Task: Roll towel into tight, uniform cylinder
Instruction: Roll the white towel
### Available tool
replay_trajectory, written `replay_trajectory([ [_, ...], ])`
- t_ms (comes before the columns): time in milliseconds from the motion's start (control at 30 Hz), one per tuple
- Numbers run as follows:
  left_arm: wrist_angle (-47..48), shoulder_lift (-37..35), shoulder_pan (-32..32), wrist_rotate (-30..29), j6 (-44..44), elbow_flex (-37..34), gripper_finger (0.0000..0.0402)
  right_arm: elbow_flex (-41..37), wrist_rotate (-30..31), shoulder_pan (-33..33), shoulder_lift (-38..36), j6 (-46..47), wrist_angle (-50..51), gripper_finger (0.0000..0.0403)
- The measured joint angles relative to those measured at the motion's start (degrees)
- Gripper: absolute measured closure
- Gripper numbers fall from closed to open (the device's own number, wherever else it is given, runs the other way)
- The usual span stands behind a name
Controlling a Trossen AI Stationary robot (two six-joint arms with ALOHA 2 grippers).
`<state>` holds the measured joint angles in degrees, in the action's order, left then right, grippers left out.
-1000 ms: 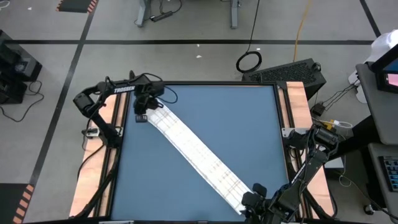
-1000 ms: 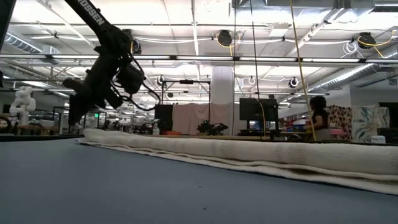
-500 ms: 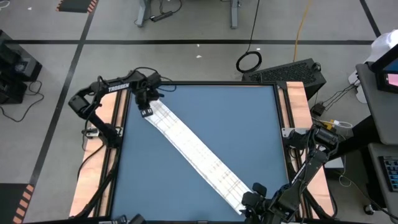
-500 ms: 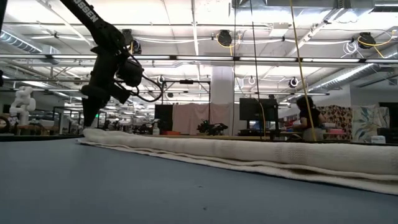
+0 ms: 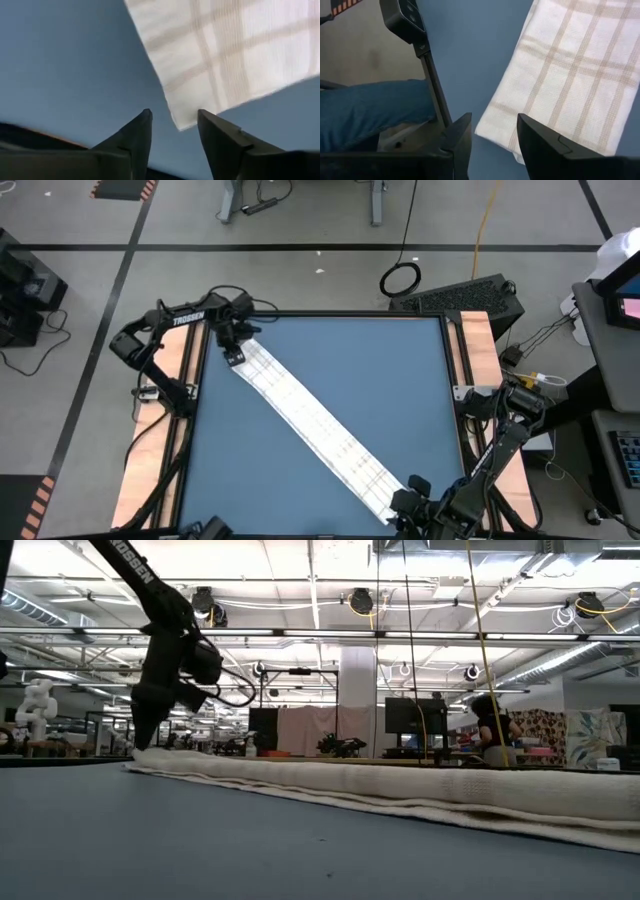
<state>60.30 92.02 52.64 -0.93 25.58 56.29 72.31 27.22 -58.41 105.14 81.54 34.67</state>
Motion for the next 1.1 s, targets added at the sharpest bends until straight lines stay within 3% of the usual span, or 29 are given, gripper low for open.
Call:
replay_trajectory([
  [167,0.3,0.2,0.2,0.8,3.7,-2.1,0.0277,0.0,-0.1,-0.2,0.0,0.3,-0.1,0.0257],
  [367,0.4,0.2,0.2,0.7,2.7,-1.7,0.039,0.0,0.0,-0.2,0.0,0.3,0.0,0.0257],
  [600,2.2,0.2,0.2,0.1,1.3,-1.5,0.0397,0.0,0.3,-0.3,0.0,0.5,-0.1,0.0257],
  [800,12.0,-0.3,-0.3,1.0,-1.7,-1.5,0.0399,0.0,0.3,-0.3,0.0,0.4,-0.1,0.0257],
  [1100,14.9,-7.4,-0.3,2.2,-3.6,-1.5,0.04,0.0,2.9,-0.2,0.0,-0.6,0.7,0.0257],
])
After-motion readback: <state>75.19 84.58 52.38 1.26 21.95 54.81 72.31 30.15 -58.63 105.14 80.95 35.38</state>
